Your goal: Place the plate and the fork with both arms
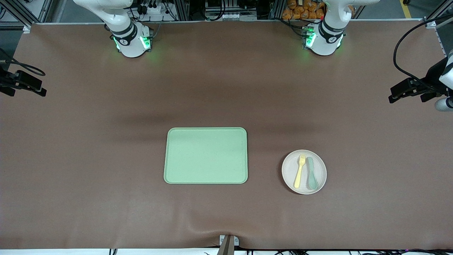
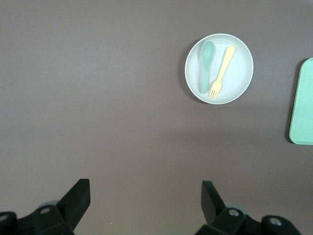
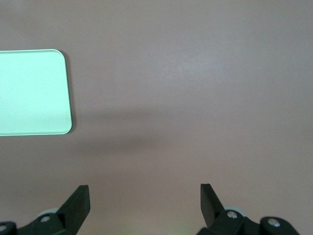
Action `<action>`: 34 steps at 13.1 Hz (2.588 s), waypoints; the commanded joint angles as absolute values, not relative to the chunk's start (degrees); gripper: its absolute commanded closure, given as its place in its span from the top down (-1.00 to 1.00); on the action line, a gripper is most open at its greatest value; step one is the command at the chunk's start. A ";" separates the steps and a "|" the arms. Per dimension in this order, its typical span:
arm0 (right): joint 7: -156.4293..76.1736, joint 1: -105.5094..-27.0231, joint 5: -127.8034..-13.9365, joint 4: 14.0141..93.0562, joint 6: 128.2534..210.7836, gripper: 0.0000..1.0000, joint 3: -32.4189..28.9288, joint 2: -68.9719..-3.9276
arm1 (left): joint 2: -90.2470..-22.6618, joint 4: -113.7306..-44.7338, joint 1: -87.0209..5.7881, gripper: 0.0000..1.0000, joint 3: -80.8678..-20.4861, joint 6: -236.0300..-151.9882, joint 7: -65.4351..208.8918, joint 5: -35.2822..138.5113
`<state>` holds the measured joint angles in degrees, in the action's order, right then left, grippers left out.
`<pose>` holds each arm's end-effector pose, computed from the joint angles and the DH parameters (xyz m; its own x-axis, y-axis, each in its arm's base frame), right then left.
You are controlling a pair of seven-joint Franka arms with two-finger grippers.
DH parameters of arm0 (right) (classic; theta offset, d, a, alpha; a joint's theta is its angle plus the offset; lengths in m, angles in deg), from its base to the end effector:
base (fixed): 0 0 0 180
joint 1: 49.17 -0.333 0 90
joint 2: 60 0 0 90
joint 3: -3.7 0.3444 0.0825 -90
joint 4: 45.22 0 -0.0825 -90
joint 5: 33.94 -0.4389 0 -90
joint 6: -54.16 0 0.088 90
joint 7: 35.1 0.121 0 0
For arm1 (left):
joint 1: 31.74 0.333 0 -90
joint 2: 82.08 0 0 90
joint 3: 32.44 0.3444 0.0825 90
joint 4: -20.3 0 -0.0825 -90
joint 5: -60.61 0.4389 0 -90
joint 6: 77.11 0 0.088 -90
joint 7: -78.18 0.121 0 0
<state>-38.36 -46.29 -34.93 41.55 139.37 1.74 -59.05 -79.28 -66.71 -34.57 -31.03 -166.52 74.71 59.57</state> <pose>0.6041 -0.0488 0.6512 0.9987 -0.0261 -0.0428 -0.0269 -0.9995 -0.0192 0.6247 -0.0181 0.6353 0.9993 0.0356 -0.0080 0.0357 -0.9992 0.0165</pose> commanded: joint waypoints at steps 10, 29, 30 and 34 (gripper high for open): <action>-38.52 -46.00 -34.82 40.73 139.33 1.00 2.12 -58.51 | -64.34 -65.30 -32.09 1.00 -31.12 -173.07 77.65 51.91; -38.52 -46.09 -34.82 40.73 139.33 1.00 2.12 -58.24 | -37.43 -65.04 -33.85 0.70 -33.93 -206.30 90.83 39.43; -38.52 -46.00 -34.82 40.73 139.33 1.00 2.12 -58.24 | -37.34 -65.04 -33.85 0.57 -33.93 -206.40 90.92 39.42; -38.52 -46.09 -34.82 40.73 139.33 1.00 2.12 -58.24 | -36.55 -65.04 -33.68 0.18 -34.02 -206.40 91.01 38.46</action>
<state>-38.36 -46.30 -34.93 41.55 139.41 1.83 -58.61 -37.35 -66.07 -33.79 -33.91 -206.40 89.82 40.03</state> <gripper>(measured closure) 0.000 0.352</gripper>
